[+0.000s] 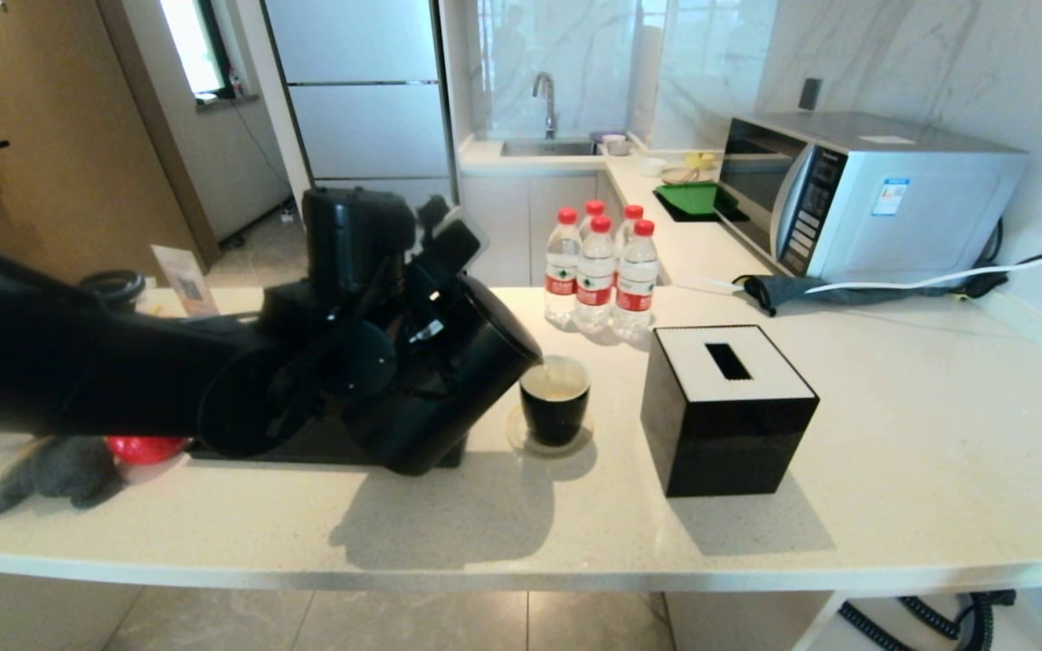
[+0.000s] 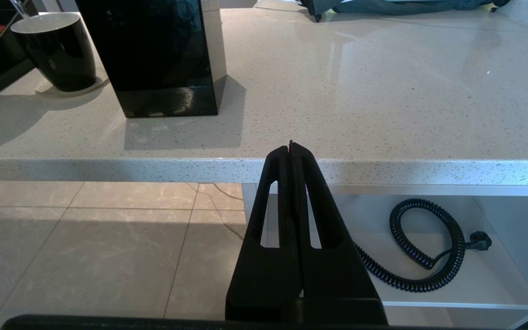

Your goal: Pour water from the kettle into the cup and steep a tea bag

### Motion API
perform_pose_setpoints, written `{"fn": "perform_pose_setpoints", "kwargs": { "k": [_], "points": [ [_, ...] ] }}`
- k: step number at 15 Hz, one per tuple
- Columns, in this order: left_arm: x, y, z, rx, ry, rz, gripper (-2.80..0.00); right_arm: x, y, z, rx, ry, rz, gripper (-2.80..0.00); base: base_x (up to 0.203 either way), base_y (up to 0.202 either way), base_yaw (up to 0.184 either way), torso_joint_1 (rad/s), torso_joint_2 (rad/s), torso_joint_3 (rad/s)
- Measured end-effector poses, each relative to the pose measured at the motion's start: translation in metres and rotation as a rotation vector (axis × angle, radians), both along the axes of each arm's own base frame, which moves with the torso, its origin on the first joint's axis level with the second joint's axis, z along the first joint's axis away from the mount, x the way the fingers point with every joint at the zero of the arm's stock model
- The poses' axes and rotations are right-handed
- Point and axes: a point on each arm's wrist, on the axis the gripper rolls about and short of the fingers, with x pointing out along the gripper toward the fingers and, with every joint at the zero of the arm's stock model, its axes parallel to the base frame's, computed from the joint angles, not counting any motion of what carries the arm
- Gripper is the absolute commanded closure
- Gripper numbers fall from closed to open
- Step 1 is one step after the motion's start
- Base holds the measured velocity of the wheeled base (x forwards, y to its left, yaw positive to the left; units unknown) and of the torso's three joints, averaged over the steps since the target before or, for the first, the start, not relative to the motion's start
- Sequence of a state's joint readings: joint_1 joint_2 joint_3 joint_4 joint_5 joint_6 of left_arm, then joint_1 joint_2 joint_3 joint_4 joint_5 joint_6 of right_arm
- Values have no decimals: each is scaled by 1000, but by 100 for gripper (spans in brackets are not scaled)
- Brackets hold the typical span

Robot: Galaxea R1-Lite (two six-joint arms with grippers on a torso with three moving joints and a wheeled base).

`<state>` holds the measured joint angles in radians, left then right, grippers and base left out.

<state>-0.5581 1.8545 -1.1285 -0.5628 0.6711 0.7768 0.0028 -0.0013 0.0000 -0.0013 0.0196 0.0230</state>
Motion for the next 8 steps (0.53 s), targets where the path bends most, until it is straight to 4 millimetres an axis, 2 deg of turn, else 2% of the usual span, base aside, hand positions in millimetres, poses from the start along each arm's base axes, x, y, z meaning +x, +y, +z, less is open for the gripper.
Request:
{"fn": "perform_pose_setpoints", "kwargs": {
  "k": [8],
  "points": [
    [0,0,-2,2,4,-1,0,0,0,0,0,0,0,0,0,0,0,0,0,0]
  ]
}}
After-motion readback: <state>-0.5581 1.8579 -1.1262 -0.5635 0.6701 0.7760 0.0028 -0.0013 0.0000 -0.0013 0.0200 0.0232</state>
